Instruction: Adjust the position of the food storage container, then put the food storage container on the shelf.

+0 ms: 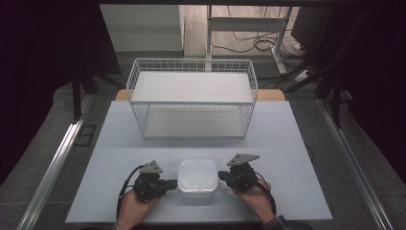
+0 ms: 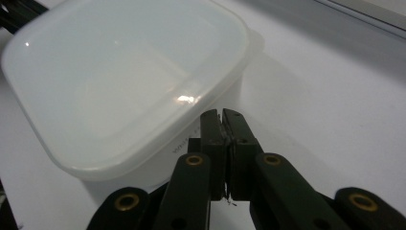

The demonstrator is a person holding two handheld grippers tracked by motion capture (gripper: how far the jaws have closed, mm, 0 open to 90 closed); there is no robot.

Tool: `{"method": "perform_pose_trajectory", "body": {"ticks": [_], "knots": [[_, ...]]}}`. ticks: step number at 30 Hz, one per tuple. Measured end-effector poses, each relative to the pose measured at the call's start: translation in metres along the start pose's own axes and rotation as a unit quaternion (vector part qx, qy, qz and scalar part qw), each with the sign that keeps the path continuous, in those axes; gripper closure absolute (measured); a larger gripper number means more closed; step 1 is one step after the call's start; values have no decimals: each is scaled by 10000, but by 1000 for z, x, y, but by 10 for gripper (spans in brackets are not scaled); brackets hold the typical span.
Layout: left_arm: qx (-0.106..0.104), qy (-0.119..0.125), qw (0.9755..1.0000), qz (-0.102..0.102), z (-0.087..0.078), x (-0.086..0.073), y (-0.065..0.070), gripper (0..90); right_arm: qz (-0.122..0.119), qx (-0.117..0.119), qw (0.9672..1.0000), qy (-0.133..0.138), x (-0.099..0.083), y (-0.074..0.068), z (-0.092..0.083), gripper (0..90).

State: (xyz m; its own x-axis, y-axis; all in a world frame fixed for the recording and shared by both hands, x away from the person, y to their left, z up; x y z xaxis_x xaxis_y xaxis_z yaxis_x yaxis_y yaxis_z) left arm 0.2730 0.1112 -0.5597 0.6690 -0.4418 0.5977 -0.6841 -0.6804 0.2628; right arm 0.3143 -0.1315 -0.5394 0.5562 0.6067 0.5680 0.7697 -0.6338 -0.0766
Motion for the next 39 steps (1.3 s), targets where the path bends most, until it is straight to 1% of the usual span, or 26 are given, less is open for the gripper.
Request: {"method": "perform_pose_trajectory", "body": {"ticks": [1,2,3,4,5,8,9,12,13,14,15,18,19,20,22,23,24,25,26,29,30,31,35,36,37,39], "knots": [[224,-11,9997,67,-2,0,-3,710,-28,-60,10000,-7,-1,1,0,848],[388,-29,9992,132,-3,-1,-6,651,-18,-82,10000,-24,-3,2,-1,815],[476,-14,9988,151,-5,-2,-9,586,-1,-99,10000,-7,-4,4,-2,772],[512,-9,9986,151,-6,-3,-12,503,22,-101,9999,3,-5,6,-3,729],[500,-3,9987,108,-6,-4,-13,440,65,-111,9999,24,-6,8,-4,674],[449,44,9989,84,-7,-7,-17,290,209,-161,9996,87,-9,15,-9,506],[438,61,9990,75,-7,-7,-17,258,234,-173,9995,100,-9,17,-10,454],[364,140,9992,73,-8,-7,-18,183,164,-284,9993,190,-10,21,-13,332],[367,156,9992,96,-8,-7,-18,168,146,-301,9992,209,-10,22,-13,296],[367,156,9992,96,-8,-7,-18,145,146,-301,9992,209,-10,22,-13,296],[355,198,9991,135,-8,-7,-18,131,110,-354,9990,232,-10,24,-14,241],[345,218,9990,191,-8,-7,-19,115,123,-312,9989,330,-10,26,-16,154],[287,270,9990,218,-8,-6,-19,100,143,-317,9987,363,-9,26,-17,124],[250,302,9990,233,-8,-6,-19,84,150,-320,9986,388,-9,26,-17,103],[263,337,9987,263,-9,-5,-19,69,168,-316,9984,431,-8,27,-18,91],[280,372,9985,275,-10,-4,-19,55,176,-266,9983,484,-7,26,-21,59],[269,393,9985,278,-11,-3,-19,55,176,-266,9983,484,-7,26,-21,59],[225,422,9986,225,-13,0,-19,42,150,-253,9981,540,-4,26,-23,44],[184,426,9987,223,-14,2,-18,43,146,-250,9978,591,-3,25,-25,39],[78,454,9987,203,-18,7,-14,49,164,-174,9972,711,2,22,-28,27],[78,454,9987,203,-18,7,-14,53,154,-143,9970,740,3,21,-29,23],[5,461,9987,202,-17,10,-11,50,150,-108,9969,761,4,19,-29,19],[-22,366,9991,233,-12,17,-5,43,75,-92,9976,684,8,11,-25,7],[-22,366,9991,233,-12,17,-5,43,75,-92,9976,684,8,11,-25,7],[-131,351,9990,238,-9,21,-1,41,62,-67,9980,625,10,6,-22,1],[-246,318,9989,241,-6,25,2,39,102,-95,9984,544,12,3,-20,1]]}}
Point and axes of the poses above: each handheld gripper's, and its own axes: z roughly forward along the jaws, x roughly out of its top, y roughly to its right, the point moved 6 cm from there along z, roughly forward along the jaws, and after that the axes turned 9 degrees about -y, right-handed, at the moved point
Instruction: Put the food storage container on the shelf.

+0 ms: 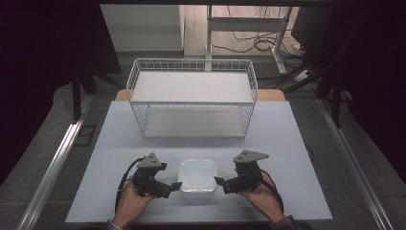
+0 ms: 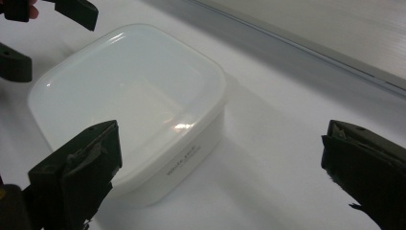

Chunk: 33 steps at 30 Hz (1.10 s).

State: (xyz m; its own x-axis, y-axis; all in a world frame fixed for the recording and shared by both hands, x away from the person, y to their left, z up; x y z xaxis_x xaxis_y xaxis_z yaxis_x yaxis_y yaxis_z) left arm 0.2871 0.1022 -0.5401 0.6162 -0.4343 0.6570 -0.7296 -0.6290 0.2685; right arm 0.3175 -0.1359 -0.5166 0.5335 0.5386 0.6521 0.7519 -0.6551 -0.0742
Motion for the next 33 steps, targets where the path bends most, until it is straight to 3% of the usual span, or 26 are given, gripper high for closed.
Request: {"method": "perform_pose_trajectory", "body": {"ticks": [7,12,14,16,19,20,23,25,26,27,30,33], "knots": [[-176,-142,9997,-6,14,8,5,47,28,241,9994,-239,2,-12,8,33],[-359,-145,9992,-137,19,9,5,63,214,542,9977,-344,3,-15,15,72],[-602,-132,9975,-347,21,7,3,70,355,719,9957,-465,0,-16,20,96],[-837,-132,9955,-416,21,5,3,106,471,893,9936,-502,-1,-16,19,146],[-882,-164,9951,-417,20,4,4,145,515,1052,9919,-499,-2,-18,18,219],[-879,-206,9952,-381,18,4,5,177,549,1250,9890,-577,-3,-24,17,253],[-814,-251,9959,-316,11,1,7,239,546,1246,9888,-616,-5,-25,13,337],[-822,-174,9958,-376,5,0,6,344,566,1217,9891,-599,-6,-23,6,435],[-822,-174,9958,-376,5,0,6,399,566,1217,9891,-599,-6,-23,6,435],[-792,-97,9959,-426,0,-1,6,454,698,1278,9873,-631,-6,-21,3,505],[-764,-28,9957,-515,-3,-1,6,520,828,1304,9860,-626,-6,-20,1,552],[-611,104,9964,-573,-8,0,6,639,897,1205,9872,-530,-5,-20,-3,628]]}}
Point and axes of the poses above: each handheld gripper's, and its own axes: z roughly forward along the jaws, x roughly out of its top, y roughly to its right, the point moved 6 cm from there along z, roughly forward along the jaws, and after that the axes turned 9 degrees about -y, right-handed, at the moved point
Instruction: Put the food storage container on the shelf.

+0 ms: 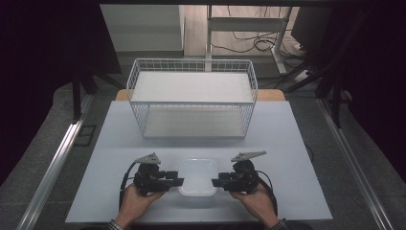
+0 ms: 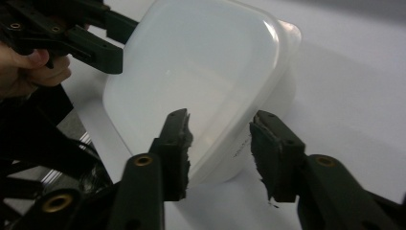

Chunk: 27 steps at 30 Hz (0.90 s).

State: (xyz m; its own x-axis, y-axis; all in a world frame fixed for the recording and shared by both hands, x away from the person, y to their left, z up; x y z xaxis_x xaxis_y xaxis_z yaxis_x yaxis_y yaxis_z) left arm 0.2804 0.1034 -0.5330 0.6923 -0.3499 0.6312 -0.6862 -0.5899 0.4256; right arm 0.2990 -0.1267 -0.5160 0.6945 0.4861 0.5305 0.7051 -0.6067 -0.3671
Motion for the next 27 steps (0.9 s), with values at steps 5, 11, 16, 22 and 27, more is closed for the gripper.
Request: {"method": "perform_pose_trajectory", "body": {"ticks": [5,11,16,22,27], "knots": [[423,298,9987,-5,-6,3,-3,790,-142,-403,9987,279,4,-2,-3,787],[444,374,9982,-163,-6,3,-3,793,-135,-558,9970,527,6,-2,-2,786],[460,462,9976,-218,-7,5,-3,794,-69,-563,9958,719,9,-2,-3,786],[513,600,9967,-172,-12,12,-1,795,-130,-613,9943,857,14,-1,-7,787],[582,670,9960,-104,-17,19,-1,796,-210,-625,9933,949,21,-2,-11,786]]}}
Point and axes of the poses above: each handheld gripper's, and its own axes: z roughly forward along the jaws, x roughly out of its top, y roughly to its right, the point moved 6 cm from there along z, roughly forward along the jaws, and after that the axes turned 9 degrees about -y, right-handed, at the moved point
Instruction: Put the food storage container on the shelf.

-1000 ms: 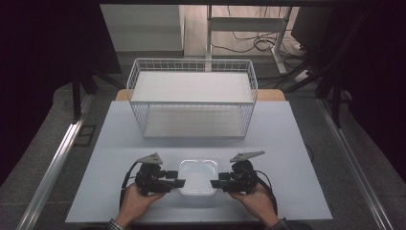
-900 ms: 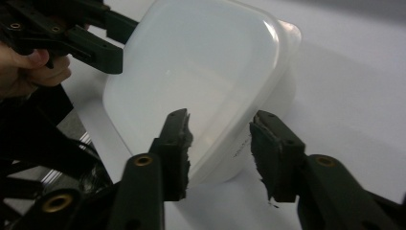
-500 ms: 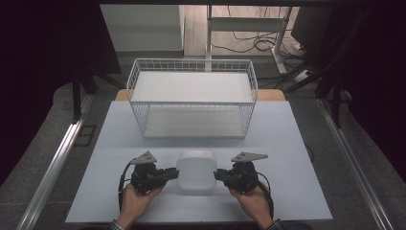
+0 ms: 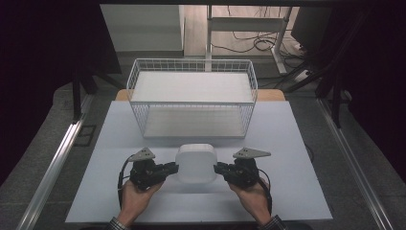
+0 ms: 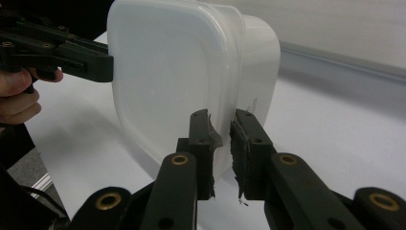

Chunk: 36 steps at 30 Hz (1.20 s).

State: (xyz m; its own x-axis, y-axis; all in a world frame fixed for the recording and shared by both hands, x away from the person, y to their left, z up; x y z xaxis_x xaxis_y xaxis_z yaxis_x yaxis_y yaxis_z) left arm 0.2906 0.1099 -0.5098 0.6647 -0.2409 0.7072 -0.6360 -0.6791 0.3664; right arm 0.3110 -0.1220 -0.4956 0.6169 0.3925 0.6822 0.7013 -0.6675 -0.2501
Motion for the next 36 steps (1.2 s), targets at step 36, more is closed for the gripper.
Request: {"method": "perform_pose_trajectory", "body": {"ticks": [36], "knots": [[300,549,9974,347,-50,94,-5,801,-304,-37,9977,607,96,7,-27,782]]}}
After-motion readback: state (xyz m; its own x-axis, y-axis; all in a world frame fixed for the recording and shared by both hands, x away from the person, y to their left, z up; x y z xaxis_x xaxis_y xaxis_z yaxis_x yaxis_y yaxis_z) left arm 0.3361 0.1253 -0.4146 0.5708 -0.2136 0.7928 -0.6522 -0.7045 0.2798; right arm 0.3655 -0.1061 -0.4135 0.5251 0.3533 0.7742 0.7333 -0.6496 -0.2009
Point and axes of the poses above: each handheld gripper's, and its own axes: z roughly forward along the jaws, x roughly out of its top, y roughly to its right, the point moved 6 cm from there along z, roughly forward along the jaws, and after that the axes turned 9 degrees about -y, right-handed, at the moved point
